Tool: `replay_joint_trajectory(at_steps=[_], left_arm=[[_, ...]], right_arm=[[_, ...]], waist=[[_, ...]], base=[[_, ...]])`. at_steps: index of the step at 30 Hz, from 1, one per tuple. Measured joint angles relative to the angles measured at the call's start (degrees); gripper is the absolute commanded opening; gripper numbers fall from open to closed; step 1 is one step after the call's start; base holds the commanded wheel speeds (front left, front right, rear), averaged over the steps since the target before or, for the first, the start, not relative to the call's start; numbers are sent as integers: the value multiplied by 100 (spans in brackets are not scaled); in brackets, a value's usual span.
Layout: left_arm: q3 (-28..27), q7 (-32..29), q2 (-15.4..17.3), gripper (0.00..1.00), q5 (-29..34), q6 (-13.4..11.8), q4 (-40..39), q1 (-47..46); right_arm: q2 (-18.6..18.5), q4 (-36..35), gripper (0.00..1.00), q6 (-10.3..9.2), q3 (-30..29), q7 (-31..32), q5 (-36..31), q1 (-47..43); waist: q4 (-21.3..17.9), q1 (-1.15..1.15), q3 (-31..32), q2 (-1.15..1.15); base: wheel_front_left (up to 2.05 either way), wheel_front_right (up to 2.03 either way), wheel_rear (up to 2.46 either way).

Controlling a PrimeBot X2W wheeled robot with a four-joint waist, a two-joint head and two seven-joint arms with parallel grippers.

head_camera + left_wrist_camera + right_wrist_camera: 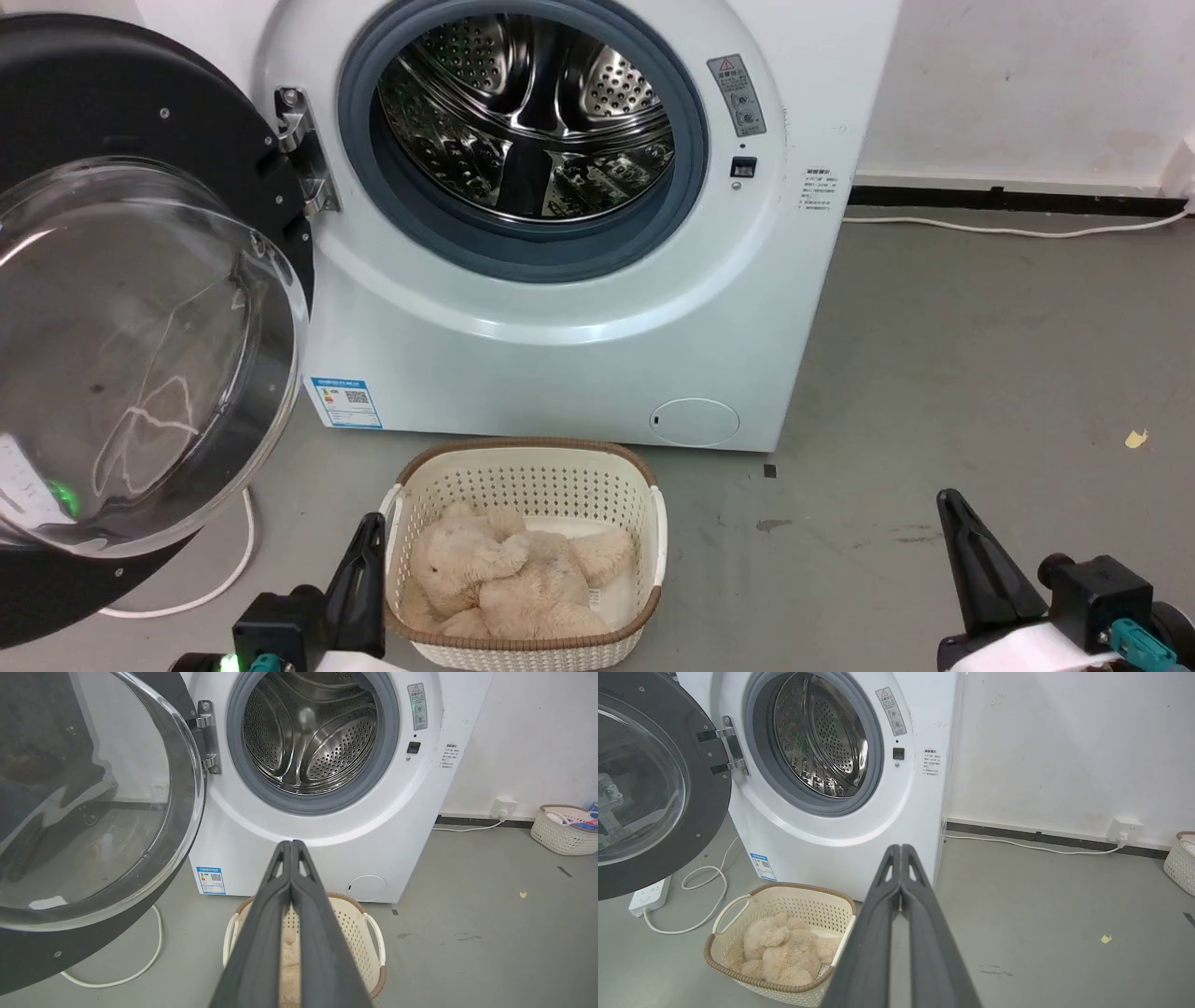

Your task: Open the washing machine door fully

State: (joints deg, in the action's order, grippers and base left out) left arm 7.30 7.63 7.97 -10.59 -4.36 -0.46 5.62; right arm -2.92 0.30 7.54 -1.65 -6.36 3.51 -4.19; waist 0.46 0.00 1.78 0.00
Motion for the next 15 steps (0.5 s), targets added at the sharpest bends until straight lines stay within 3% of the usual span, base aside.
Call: replay_joint_trajectory(at_steps=[15], left_arm=[[-138, -153, -108, 0, 201, 86, 4, -102]], right_arm=[[0, -2, 0, 0, 30, 122, -47, 87]], waist=[[-10, 0, -37, 0]], base=[[0, 0, 0]])
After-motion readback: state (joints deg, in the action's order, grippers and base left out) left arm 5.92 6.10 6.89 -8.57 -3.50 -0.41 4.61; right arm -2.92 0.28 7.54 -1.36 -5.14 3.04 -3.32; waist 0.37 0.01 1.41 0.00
